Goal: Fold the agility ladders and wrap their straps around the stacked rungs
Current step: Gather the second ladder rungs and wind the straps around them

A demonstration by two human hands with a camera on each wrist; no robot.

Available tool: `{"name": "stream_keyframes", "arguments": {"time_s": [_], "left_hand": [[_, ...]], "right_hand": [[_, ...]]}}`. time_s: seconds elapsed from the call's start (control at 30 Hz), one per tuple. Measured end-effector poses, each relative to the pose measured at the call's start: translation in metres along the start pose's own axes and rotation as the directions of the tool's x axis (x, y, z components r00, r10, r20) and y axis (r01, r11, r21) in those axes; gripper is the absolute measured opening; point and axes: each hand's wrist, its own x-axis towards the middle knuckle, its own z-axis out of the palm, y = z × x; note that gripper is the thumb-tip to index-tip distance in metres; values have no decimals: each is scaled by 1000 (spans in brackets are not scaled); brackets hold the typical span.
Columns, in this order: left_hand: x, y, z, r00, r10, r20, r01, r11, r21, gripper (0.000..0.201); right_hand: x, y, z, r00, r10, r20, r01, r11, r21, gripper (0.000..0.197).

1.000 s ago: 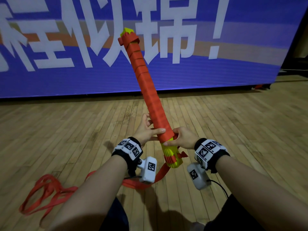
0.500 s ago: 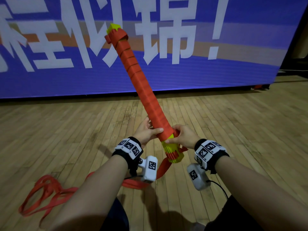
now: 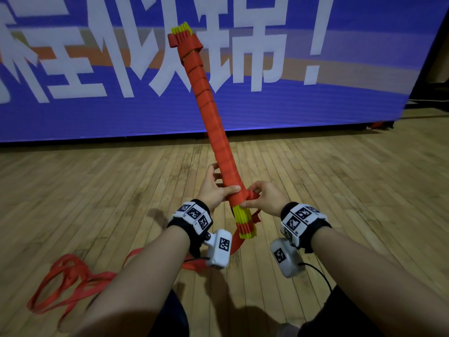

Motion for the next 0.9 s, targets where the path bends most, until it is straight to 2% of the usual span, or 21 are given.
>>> {"name": "stream_keyframes", "arguments": {"time_s": [0.13, 0.4, 0.67, 0.9], "left_hand": [[-2, 0, 0, 1000, -6, 17, 6, 1000, -7, 75], [-6, 6, -8, 981, -59, 186, 63, 998, -19, 80], [-5, 6, -5, 995, -43, 91, 44, 999, -4, 81], [-3, 3, -1, 998, -24, 53, 24, 1000, -7, 70]], "right_hand": [[-1, -1, -3, 999, -17, 34, 16, 1000, 23, 35], [-4, -2, -10, 997, -55, 49, 52, 997, 60, 34], [-7, -5, -11, 994, -60, 95, 54, 996, 67, 34], [-7, -6, -10, 994, -34, 103, 27, 997, 67, 31]]}}
